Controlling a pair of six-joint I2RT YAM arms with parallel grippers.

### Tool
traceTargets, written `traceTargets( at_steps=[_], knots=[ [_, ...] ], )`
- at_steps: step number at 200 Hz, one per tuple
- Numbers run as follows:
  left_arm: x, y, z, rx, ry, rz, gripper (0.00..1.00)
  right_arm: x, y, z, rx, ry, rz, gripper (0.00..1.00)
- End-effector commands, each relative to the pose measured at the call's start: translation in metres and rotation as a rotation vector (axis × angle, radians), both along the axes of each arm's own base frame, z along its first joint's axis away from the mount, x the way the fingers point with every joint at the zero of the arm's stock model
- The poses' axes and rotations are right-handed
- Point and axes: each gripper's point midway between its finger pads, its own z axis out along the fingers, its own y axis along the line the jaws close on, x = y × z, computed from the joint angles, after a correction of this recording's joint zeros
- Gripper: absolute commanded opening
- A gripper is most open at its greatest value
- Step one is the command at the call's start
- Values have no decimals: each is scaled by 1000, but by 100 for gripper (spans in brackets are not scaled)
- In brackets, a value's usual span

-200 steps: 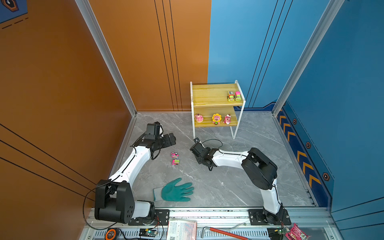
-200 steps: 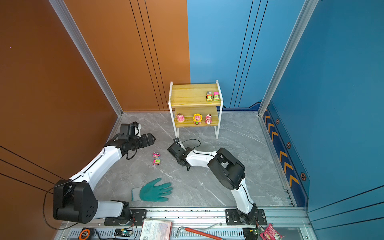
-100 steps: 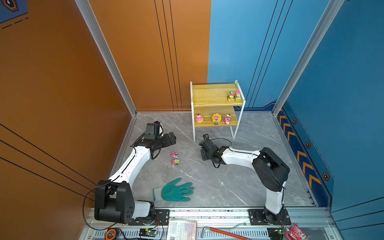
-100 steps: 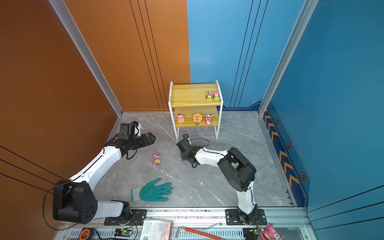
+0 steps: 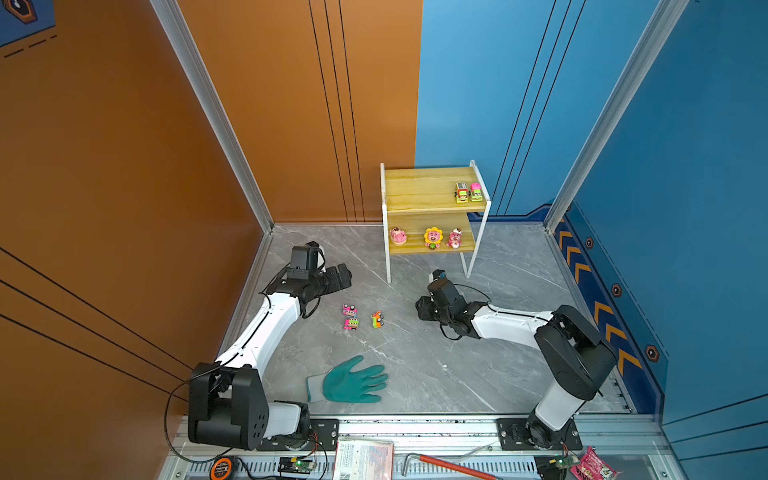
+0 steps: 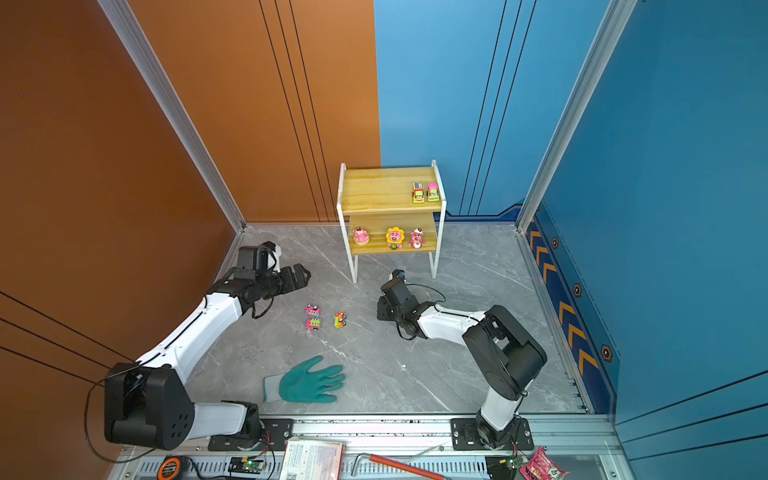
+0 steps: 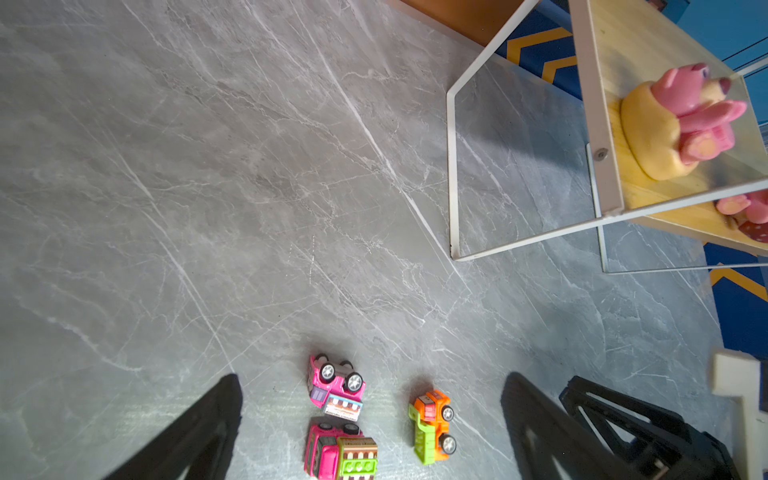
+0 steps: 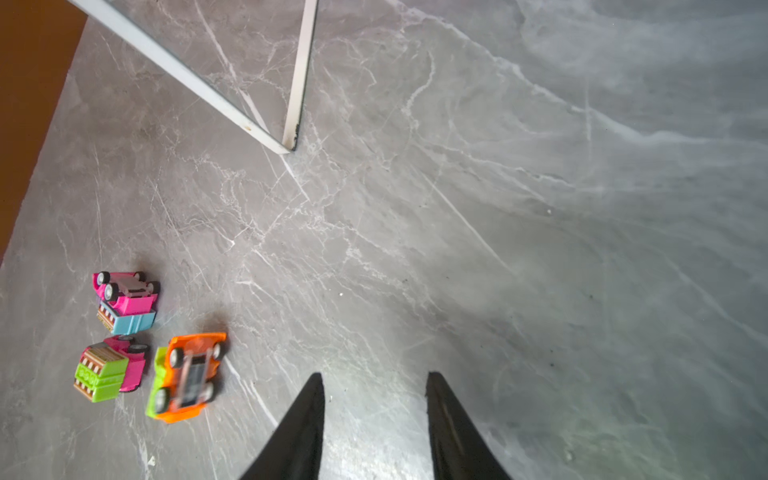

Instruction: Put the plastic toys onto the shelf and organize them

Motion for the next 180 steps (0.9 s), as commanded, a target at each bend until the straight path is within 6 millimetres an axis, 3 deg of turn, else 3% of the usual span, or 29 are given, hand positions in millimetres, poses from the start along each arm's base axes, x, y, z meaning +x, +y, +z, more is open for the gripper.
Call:
traceTargets(
  at_steps=[1, 20, 38, 89, 134, 180],
  knots=[
    [2, -1, 18, -21, -47, -2, 98, -1, 3, 16, 71, -36, -13, 48],
    [1, -2, 17, -17, -45, -3, 98, -3, 1, 23, 28, -73, 12, 53],
    [1, -3, 18, -17, -47, -5, 98, -10, 11, 33, -35, -125, 77, 59],
    [0, -6, 16, -14, -44, -16, 98, -35, 76, 41, -92, -240, 308, 67],
    [-1, -12, 16, -12, -43, -36, 98, -49, 125, 27, -219, -252, 553, 77],
    [-1, -15, 16, -16, -43, -47, 98, -53, 139, 3, -348, -224, 703, 86]
  ],
)
